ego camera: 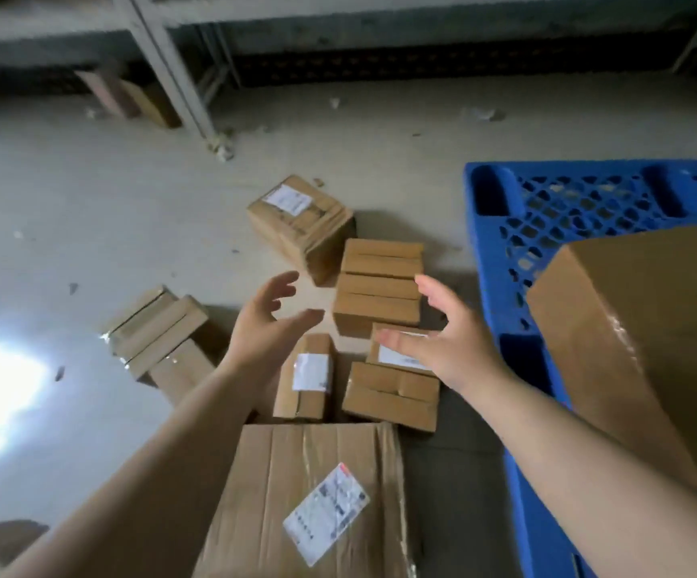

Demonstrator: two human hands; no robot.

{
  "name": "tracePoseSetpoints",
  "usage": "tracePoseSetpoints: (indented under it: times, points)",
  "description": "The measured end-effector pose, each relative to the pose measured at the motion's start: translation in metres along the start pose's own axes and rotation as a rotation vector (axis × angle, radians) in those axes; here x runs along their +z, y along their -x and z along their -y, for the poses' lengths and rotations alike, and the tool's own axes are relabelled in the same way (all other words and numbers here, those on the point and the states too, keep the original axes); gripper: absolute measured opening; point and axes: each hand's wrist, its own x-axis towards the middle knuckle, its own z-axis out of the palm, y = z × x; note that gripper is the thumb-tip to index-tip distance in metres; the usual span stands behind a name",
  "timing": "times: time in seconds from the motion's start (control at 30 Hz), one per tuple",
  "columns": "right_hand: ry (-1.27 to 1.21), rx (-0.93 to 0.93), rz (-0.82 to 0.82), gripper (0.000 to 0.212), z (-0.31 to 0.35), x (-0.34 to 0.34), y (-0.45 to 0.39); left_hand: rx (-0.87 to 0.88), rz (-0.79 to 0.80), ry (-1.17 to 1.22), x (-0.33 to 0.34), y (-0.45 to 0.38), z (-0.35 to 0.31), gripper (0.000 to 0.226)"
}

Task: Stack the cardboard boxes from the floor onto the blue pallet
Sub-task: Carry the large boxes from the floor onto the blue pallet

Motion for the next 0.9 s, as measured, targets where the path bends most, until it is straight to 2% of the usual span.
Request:
tracePoseSetpoints:
  times: [0.2, 0.43, 0.6, 0.9]
  points:
    - [0.009, -0.122, 0.25, 0.092, 0.053, 0.151, 0.03, -0.099, -0.182, 0.005, -0.144, 0.064, 0.078, 0.048]
    - [0.05, -0.174, 0.591, 0.088, 0.055, 0.322, 0.105, -0.303, -0.392, 0.032, -0.269, 0.149, 0.199, 0.056]
    - [0.137, -0.189, 0.752, 0.087, 0.029, 0.42, 0.158, -0.423, -0.507, 0.054, -0.322, 0.211, 0.285, 0.056]
    - [0.391, -0.213, 0.873, 0.088, -0.046, 0.518, 0.208, -0.729, -0.683, 0.092, -0.344, 0.306, 0.429, 0.062]
